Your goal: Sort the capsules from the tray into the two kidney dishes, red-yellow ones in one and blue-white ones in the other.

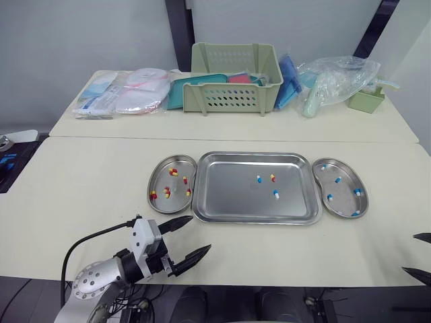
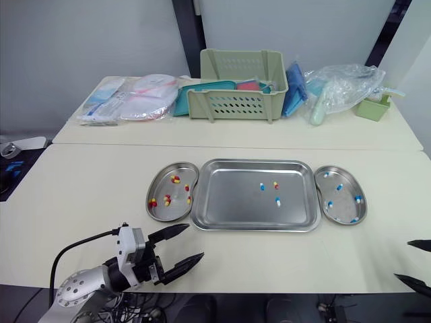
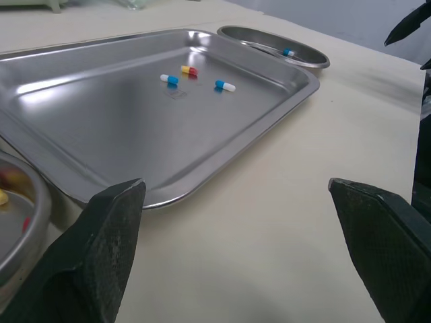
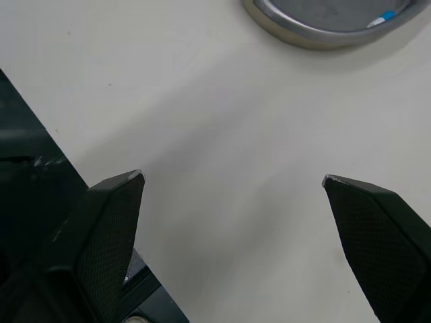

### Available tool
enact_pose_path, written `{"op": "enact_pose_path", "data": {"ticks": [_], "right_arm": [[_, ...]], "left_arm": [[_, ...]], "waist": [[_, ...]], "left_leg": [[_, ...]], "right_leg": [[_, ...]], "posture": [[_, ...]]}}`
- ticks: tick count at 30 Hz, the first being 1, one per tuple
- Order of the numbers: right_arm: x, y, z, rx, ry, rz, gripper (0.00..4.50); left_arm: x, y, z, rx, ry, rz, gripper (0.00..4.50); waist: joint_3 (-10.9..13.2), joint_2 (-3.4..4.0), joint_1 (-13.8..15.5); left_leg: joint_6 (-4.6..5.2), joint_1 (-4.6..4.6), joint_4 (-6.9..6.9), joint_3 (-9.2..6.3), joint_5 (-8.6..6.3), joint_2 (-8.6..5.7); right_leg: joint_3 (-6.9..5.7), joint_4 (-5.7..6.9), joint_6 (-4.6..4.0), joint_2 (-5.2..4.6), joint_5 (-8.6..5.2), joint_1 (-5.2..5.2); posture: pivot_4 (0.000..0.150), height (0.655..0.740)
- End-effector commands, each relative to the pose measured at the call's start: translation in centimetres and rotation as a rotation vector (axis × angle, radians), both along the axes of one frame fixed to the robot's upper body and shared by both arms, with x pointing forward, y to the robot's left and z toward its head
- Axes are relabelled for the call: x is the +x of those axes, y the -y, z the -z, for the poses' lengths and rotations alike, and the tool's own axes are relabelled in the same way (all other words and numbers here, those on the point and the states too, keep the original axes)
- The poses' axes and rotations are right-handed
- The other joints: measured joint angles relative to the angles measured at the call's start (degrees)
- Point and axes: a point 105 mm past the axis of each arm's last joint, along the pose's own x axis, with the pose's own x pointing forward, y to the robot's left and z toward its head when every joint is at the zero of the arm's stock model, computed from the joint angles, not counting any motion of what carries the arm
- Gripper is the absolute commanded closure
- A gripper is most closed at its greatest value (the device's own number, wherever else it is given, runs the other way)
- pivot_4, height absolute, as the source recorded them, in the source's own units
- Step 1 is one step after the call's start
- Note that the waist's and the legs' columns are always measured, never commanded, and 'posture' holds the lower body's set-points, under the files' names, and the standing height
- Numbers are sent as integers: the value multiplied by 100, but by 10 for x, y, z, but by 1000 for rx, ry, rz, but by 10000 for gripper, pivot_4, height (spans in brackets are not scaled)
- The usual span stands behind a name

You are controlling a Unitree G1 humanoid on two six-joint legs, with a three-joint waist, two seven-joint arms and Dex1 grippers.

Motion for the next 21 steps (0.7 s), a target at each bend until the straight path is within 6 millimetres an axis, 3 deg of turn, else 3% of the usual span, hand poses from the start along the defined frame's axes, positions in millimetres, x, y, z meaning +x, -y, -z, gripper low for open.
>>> {"op": "enact_pose_path", "data": {"ticks": [1, 4, 6, 10, 16, 21], "right_arm": [[1, -23, -14, 14, 30, -70, 235], [1, -58, -18, 101, 20, -127, 235], [3, -93, -16, 153, -1, -174, 235], [17, -147, -19, 248, 51, -170, 235], [55, -195, -22, 357, 186, -115, 235], [81, -216, -12, 401, 201, -43, 235]], "left_arm": [[1, 4, -1, 10, 49, 18, 0], [3, 6, -3, 1, 59, 19, 0], [6, 8, -7, -15, 72, 16, 0], [7, 9, -10, -24, 82, 9, 0], [5, 12, -11, -23, 87, 15, 0], [9, 12, -15, -20, 99, 14, 0]], "waist": [[-4, 7, -4], [-4, 7, -7], [-4, 7, -3], [-4, 4, -3], [-4, -9, -10], [-2, -10, 16]], "left_leg": [[0, 0, 0, 1, 0, 0], [0, 1, 0, -1, 0, 1], [0, 0, 0, -2, 0, 1], [0, -4, 2, -8, 0, 1], [-1, -5, 4, -14, 1, 0], [-1, -14, 2, -18, 1, 0]], "right_leg": [[1, 0, 0, 0, 0, -1], [0, 1, 0, 1, 0, 0], [-1, 1, 0, 0, 0, 0], [-6, 2, 0, 1, 0, 0], [-9, 3, 2, 1, 1, -3], [-12, -1, 2, 1, 1, -10]], "posture": [[1500, 7400], [1500, 7400], [1500, 7400], [1500, 7400], [1500, 7400], [1500, 7400]]}}
